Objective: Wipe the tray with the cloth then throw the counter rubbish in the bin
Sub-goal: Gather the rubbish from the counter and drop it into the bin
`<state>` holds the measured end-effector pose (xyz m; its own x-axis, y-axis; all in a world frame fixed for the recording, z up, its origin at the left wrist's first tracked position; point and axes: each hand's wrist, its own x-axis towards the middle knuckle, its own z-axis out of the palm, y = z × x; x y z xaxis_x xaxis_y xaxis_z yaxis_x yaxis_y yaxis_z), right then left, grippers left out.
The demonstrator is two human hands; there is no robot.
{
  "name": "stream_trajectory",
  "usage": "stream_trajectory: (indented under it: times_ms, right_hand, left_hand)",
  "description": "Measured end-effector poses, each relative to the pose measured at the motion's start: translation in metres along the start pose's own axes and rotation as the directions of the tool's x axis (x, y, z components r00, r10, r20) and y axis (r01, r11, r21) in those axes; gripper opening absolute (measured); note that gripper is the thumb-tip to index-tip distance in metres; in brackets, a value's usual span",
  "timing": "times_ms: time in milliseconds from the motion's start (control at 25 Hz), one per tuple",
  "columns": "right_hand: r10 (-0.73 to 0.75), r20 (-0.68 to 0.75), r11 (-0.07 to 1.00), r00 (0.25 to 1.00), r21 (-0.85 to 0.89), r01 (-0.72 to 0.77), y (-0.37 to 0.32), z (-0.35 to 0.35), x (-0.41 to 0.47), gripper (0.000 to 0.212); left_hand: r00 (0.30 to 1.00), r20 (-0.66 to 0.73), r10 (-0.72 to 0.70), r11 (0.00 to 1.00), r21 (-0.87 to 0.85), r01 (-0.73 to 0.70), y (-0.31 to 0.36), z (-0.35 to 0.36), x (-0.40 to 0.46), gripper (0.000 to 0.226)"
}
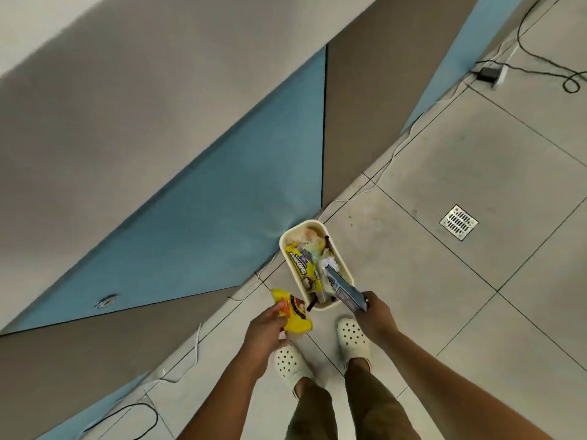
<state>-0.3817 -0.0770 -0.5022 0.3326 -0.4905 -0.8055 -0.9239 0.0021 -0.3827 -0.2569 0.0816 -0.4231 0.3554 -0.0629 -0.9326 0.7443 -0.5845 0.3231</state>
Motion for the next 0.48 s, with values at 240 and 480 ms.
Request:
stream_trajectory:
  times_ms: [240, 480]
  right_hand:
    - [-0.061, -0.071, 0.994, 0.996, 0.09, 0.068, 0.001, 0.031, 0.056, 0.049]
    - [-0.271, -0.073, 0.962, 0.96, -0.059, 0.267, 0.005, 0.049, 0.088, 0.042]
  left_hand:
    - [0.999, 0.024, 0.046, 0.982, 0.18, -0.05, -0.003, 0.017, 0.074, 0.046]
    - [0.982, -0.015, 0.187, 0.8, 0.582, -0.143, 0.004, 0.044, 0.133, 0.054]
